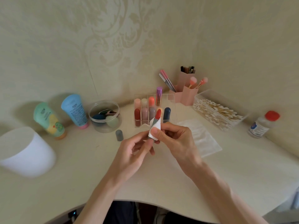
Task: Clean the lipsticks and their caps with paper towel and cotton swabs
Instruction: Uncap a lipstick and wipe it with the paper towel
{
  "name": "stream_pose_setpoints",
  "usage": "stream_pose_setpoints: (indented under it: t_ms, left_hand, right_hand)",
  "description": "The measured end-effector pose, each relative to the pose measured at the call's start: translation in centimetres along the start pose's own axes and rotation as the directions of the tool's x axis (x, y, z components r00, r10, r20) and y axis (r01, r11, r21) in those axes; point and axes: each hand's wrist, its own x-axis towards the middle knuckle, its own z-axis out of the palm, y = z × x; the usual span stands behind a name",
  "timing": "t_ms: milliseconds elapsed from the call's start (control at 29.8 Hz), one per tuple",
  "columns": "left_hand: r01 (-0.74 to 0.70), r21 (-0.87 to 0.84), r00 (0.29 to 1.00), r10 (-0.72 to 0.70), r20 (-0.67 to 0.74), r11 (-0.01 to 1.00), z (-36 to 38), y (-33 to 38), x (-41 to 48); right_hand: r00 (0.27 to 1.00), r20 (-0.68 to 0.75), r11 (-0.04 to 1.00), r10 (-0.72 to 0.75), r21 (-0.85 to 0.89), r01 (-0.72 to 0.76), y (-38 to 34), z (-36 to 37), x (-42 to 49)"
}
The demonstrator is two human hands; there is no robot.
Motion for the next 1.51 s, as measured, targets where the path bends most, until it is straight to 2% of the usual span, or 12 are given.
stream_pose_setpoints:
  t_ms: [201,335,469,570,670,871,972,1073,1140,1207,1341,1508]
  left_hand:
    - [-0.020,-0.019,0.980,0.016,-0.199,1.000,0.38,0.21,0.18]
    - [-0.024,-0.036,0.993,0.020,-0.115,0.999,0.20,0.03,-0.02]
    - [-0.117,0.117,0.989,0.127,-0.077,0.986,0.42,0.02,-0.09]
    - [-0.104,0.252,0.978,0.145,-0.152,0.962,0.52,-0.15,-0.01]
    - [-0.031,0.197,0.963,0.082,-0.257,0.980,0.48,0.13,-0.06]
    - [-0.017,0.031,0.991,0.021,-0.133,0.999,0.17,0.17,-0.19]
    - [-0.052,0.090,0.996,0.058,-0.071,0.995,0.22,0.25,-0.14]
    - [-0.066,0.254,0.983,0.107,-0.150,0.965,0.56,0.32,-0.18]
    - [-0.030,0.270,0.965,0.098,-0.242,0.962,0.66,0.38,-0.13]
    - [-0.004,0.197,0.965,0.056,-0.255,0.980,0.52,0.32,-0.14]
    - [0.006,0.017,0.988,-0.004,-0.155,1.000,0.07,0.05,-0.09]
    - [0.000,0.015,0.999,0.001,-0.050,1.000,0.18,0.33,-0.05]
  right_hand:
    - [1.000,-0.027,1.000,-0.005,-0.028,0.005,0.20,0.52,-0.04]
    - [1.000,-0.019,0.999,0.007,-0.050,-0.008,0.12,0.49,-0.05]
    - [1.000,-0.030,0.999,0.010,-0.049,-0.012,0.06,0.21,-0.01]
    - [0.998,-0.051,0.999,0.024,-0.029,-0.026,0.13,0.13,0.04]
    - [0.998,-0.054,0.999,0.022,-0.035,-0.024,0.21,0.40,0.08]
    - [1.000,-0.011,1.000,0.013,-0.021,-0.013,0.02,0.30,-0.03]
    - [0.999,-0.023,1.000,0.022,-0.020,-0.023,-0.17,0.17,-0.03]
    - [0.999,-0.041,0.999,0.035,-0.029,-0.036,0.13,0.10,0.07]
    - [0.998,-0.040,0.999,0.038,-0.027,-0.039,0.32,0.30,0.11]
    - [0.999,-0.030,0.999,0.041,-0.025,-0.041,0.56,0.45,0.17]
    - [0.999,0.012,0.999,0.036,-0.017,-0.036,0.68,0.36,0.13]
    - [0.999,-0.001,0.999,0.047,-0.017,-0.047,0.32,0.23,0.00]
